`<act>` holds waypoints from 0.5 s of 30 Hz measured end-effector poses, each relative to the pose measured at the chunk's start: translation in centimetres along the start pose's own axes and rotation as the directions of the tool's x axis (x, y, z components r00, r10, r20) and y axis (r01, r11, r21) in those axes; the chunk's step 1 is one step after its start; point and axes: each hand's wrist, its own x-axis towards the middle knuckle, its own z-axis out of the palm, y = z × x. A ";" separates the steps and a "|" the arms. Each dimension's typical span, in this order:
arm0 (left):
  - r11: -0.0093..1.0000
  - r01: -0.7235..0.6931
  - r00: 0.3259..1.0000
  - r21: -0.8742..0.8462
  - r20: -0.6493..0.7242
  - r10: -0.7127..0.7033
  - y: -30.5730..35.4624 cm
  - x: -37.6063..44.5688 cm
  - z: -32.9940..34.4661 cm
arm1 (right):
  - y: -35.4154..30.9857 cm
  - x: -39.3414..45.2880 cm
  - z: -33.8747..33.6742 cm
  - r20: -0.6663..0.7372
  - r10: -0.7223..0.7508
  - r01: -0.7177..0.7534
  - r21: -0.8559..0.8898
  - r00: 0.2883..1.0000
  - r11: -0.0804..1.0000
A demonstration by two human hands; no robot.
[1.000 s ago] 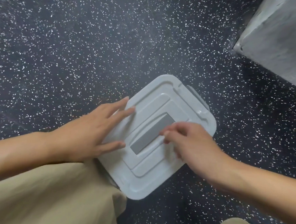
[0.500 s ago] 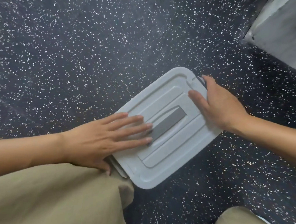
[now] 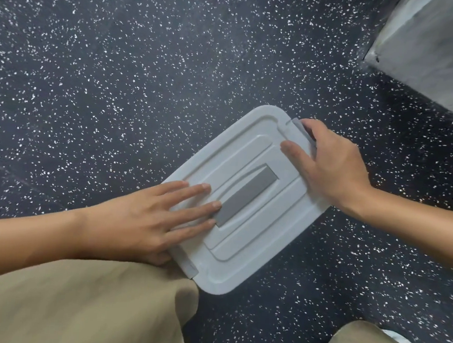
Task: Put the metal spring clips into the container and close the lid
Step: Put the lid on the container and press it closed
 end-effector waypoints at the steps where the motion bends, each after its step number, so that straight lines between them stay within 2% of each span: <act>1: 1.000 -0.002 1.000 -0.006 -0.007 0.002 -0.1 0.0 0.0 | 0.0 0.0 0.1 -0.012 -0.002 0.002 -0.013 1.000 1.000; 8: 0.997 -0.001 0.999 -0.075 0.041 0.004 -0.7 0.6 -1.0 | 0.1 -0.3 0.3 -0.124 -0.087 0.079 -0.071 0.988 0.994; 13: 0.969 0.043 0.999 -0.245 0.010 -0.041 -1.2 3.5 -3.5 | 0.5 -0.2 0.7 -0.094 -0.044 0.046 0.017 0.995 0.999; 15: 0.972 0.061 0.997 -0.227 -0.026 -0.069 -1.3 5.8 -3.8 | 0.9 0.0 0.8 -0.081 -0.013 0.022 0.108 0.997 0.994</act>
